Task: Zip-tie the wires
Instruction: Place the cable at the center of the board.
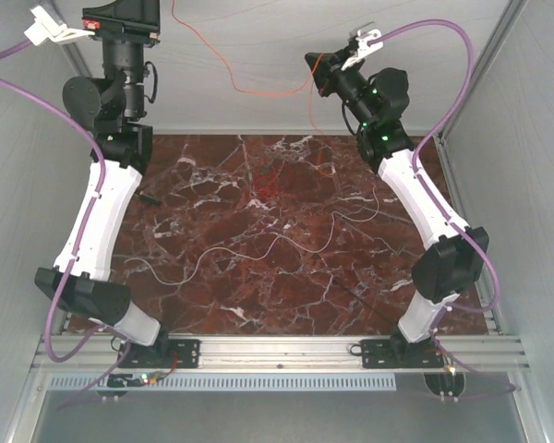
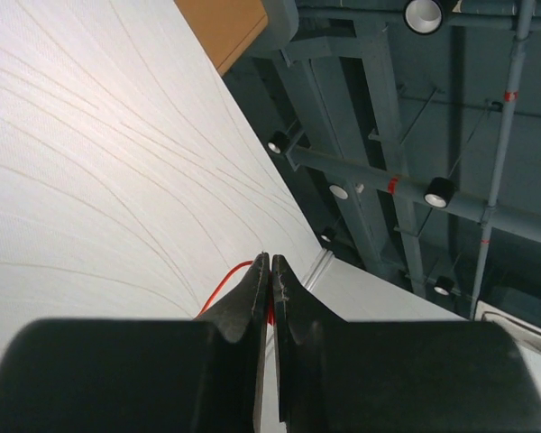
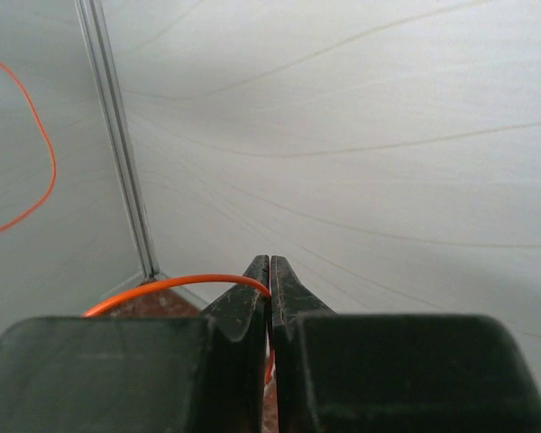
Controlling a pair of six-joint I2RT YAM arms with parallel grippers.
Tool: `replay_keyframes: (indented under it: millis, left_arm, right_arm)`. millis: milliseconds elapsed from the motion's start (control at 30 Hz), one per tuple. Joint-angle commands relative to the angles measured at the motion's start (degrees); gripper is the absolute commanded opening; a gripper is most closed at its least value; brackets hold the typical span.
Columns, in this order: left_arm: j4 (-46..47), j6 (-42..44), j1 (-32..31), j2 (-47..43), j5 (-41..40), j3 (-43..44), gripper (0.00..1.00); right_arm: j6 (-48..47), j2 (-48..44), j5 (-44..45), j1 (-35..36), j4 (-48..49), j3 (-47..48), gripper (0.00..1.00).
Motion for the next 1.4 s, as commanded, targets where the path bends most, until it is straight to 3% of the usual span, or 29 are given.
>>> replay_keyframes:
  millis: [0, 167, 367, 600, 900, 1200, 1367]
  left_arm:
    - [2.7, 3.4, 0.3, -1.6, -0.9, -0.5, 0.00]
    - [-0.5, 3.9, 0.3, -3.1, -0.3, -1.7, 0.00]
    - [-18.5, 7.1, 0.2, -9.2, -6.9, -6.0, 0.00]
    - [-29.0, 4.6, -0.5, -19.8, -7.5, -20.3, 0.00]
    - [-44.6, 6.9, -1.3, -32.0, -8.7, -30.2, 0.00]
    - [-71.6, 0.4, -1.4, -36.7, -17.8, -30.9, 0.00]
    - [-80.6, -3.8, -1.4, -37.4, -20.4, -32.8, 0.00]
  right_arm:
    - [5.6, -1.2, -0.3, -2.2, 2.9, 4.3, 0.00]
    - [1.9, -1.7, 2.2, -3.8, -0.3, 5.4, 0.00]
    - [-11.7, -10.6, 9.3, -5.7, -7.6, -8.7, 0.00]
    - [-19.8, -21.8, 14.5, -8.8, -14.3, -22.6, 0.00]
    - [-22.9, -32.7, 17.7, -8.6, -28.2, -31.7, 0.00]
    - [-24.2, -37.2, 19.9, -8.9, -30.3, -43.6, 0.00]
    - [-24.1, -37.1, 17.8, -7.8, -29.9, -47.2, 0.00]
